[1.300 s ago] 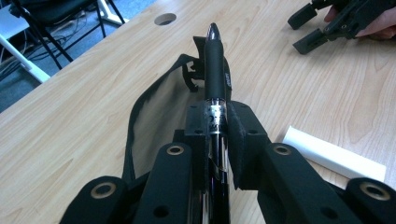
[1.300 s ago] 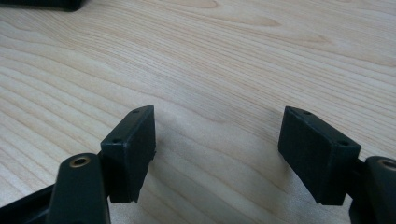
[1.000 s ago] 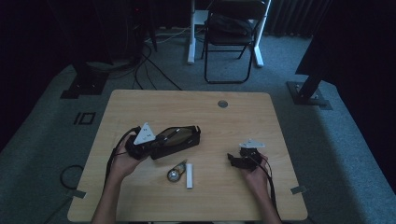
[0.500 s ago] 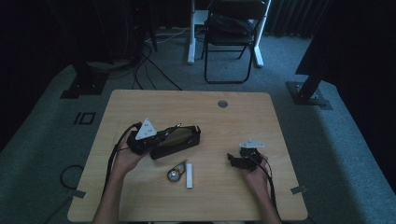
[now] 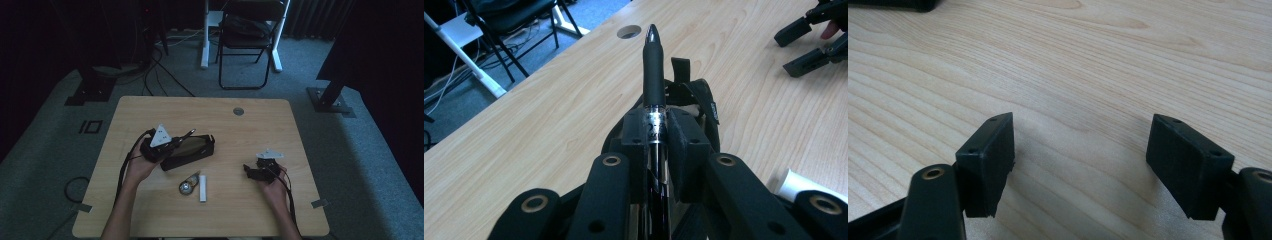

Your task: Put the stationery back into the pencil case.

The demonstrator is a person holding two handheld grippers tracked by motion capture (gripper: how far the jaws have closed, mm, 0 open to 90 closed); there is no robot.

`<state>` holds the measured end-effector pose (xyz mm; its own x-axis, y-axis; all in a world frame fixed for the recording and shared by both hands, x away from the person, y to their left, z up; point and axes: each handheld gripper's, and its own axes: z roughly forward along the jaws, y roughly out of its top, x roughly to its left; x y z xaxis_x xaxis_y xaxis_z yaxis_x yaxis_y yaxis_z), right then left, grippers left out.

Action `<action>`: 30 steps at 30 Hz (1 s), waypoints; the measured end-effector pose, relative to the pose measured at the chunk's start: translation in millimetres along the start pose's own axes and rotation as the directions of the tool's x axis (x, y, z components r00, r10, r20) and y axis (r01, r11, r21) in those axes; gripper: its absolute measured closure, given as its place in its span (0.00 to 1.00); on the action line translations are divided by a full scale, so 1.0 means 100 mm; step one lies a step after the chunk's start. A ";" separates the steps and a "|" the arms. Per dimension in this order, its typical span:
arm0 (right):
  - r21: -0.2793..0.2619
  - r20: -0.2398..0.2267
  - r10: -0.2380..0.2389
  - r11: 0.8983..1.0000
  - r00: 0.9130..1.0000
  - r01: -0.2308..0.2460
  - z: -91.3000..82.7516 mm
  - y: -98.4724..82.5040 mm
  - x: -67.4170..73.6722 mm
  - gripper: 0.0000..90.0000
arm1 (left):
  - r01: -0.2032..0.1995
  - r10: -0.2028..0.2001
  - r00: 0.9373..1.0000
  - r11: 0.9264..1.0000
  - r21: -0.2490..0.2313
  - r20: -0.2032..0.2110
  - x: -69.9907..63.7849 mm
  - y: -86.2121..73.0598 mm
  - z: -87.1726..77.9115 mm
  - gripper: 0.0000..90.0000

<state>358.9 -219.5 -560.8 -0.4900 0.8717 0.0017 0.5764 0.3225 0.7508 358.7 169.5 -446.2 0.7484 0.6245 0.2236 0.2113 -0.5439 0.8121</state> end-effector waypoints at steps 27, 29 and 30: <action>0.000 0.000 0.000 1.000 1.000 0.000 0.00 0.00 0.00 0.30 | -0.009 0.009 1.000 1.000 0.010 0.020 0.05 0.02 0.22 0.88; 0.000 0.000 0.000 1.000 1.000 0.000 0.00 0.00 0.00 0.30 | -0.010 0.010 1.000 1.000 0.015 0.020 0.05 0.01 0.24 0.88; 0.000 0.000 0.000 1.000 1.000 0.000 0.00 0.00 0.00 0.30 | -0.011 0.010 1.000 1.000 0.017 0.020 0.05 0.01 0.25 0.88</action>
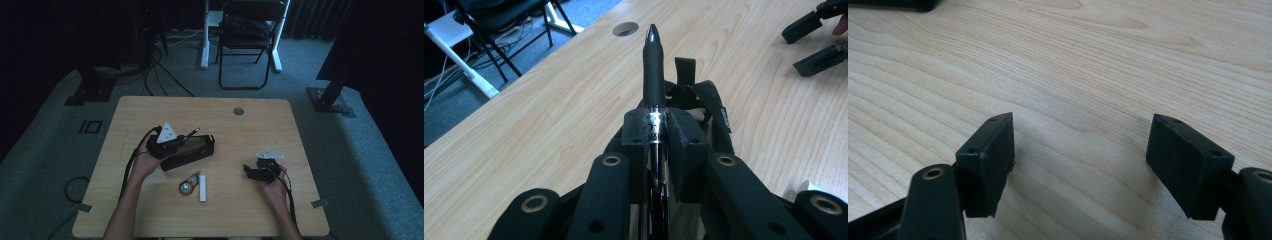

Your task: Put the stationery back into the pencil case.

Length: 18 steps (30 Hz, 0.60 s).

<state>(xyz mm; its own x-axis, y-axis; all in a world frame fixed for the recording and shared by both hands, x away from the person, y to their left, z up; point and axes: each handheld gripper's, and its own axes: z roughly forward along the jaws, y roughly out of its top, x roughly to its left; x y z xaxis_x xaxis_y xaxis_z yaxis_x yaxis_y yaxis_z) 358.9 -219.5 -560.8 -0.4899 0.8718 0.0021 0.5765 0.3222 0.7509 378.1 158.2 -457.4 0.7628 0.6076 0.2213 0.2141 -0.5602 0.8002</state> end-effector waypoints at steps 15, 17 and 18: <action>-0.001 -0.004 -0.004 1.000 1.000 0.004 0.00 0.00 0.01 0.30 | -0.009 0.009 1.000 1.000 0.002 0.014 -0.01 -0.01 0.11 0.88; -0.001 -0.004 -0.003 1.000 1.000 0.003 0.00 0.00 0.01 0.30 | -0.011 0.011 1.000 1.000 0.003 0.015 -0.01 -0.02 0.12 0.88; -0.001 -0.004 -0.002 1.000 1.000 0.002 0.00 0.00 0.01 0.30 | -0.009 0.009 1.000 1.000 0.004 0.016 -0.01 -0.02 0.13 0.88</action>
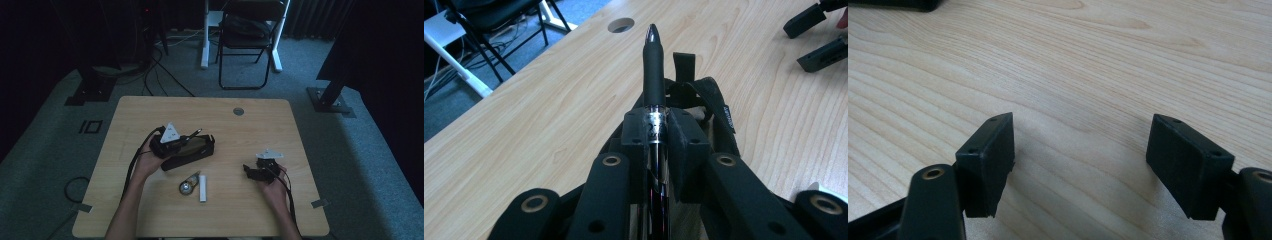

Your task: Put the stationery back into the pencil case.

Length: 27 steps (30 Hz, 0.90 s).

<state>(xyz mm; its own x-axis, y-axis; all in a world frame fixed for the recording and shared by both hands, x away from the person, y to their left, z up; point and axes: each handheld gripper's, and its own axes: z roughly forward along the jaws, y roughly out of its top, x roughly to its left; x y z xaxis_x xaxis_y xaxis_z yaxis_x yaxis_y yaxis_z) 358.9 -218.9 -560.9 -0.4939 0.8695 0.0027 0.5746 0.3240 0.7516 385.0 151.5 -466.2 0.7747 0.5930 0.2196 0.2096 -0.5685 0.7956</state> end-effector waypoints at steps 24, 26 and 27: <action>0.001 0.000 -0.002 1.000 1.000 0.002 0.00 0.00 0.00 0.30 | -0.005 0.003 1.000 0.998 0.067 0.023 0.00 -0.10 0.16 0.88; 0.001 0.000 -0.002 1.000 1.000 0.002 0.00 0.00 0.00 0.30 | -0.004 0.002 1.000 0.997 0.078 0.028 -0.01 -0.13 0.17 0.88; 0.000 0.000 -0.001 1.000 1.000 0.001 0.00 0.00 0.00 0.30 | -0.001 -0.001 1.000 0.997 0.079 0.029 -0.01 -0.14 0.18 0.88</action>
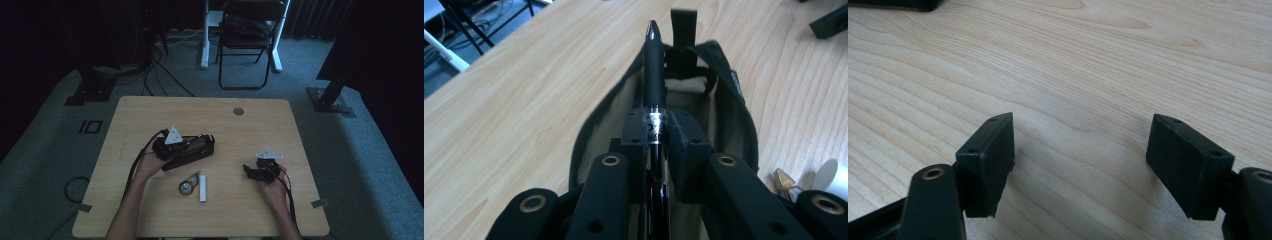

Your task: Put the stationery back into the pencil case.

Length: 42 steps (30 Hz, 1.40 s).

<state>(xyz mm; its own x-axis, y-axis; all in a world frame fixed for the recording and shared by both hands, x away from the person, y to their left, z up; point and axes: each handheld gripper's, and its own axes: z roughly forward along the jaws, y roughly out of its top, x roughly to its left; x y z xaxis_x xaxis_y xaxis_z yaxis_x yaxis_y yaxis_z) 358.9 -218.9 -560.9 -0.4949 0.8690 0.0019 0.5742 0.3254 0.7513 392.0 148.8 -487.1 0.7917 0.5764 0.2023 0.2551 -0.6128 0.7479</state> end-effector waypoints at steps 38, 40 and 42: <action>0.000 -0.003 0.000 1.000 1.000 0.000 0.00 0.00 0.01 0.30 | 0.084 -0.078 0.993 0.994 -0.068 0.084 -0.23 0.12 -0.34 0.70; 0.000 -0.003 0.000 1.000 1.000 0.000 0.00 0.00 0.01 0.30 | 0.086 -0.080 0.993 0.994 -0.069 0.083 -0.26 0.12 -0.36 0.69; 0.000 -0.003 0.000 1.000 1.000 0.000 0.00 0.00 0.01 0.30 | 0.092 -0.086 0.993 0.993 -0.072 0.082 -0.27 0.12 -0.36 0.69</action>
<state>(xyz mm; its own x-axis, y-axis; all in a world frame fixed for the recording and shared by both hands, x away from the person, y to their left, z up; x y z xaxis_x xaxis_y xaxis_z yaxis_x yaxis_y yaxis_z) 358.6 -218.4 -560.9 -0.4971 0.8677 0.0038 0.5744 0.3257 0.7510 353.8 145.7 -460.8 0.8096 0.5808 0.0845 0.2866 -0.5168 0.8067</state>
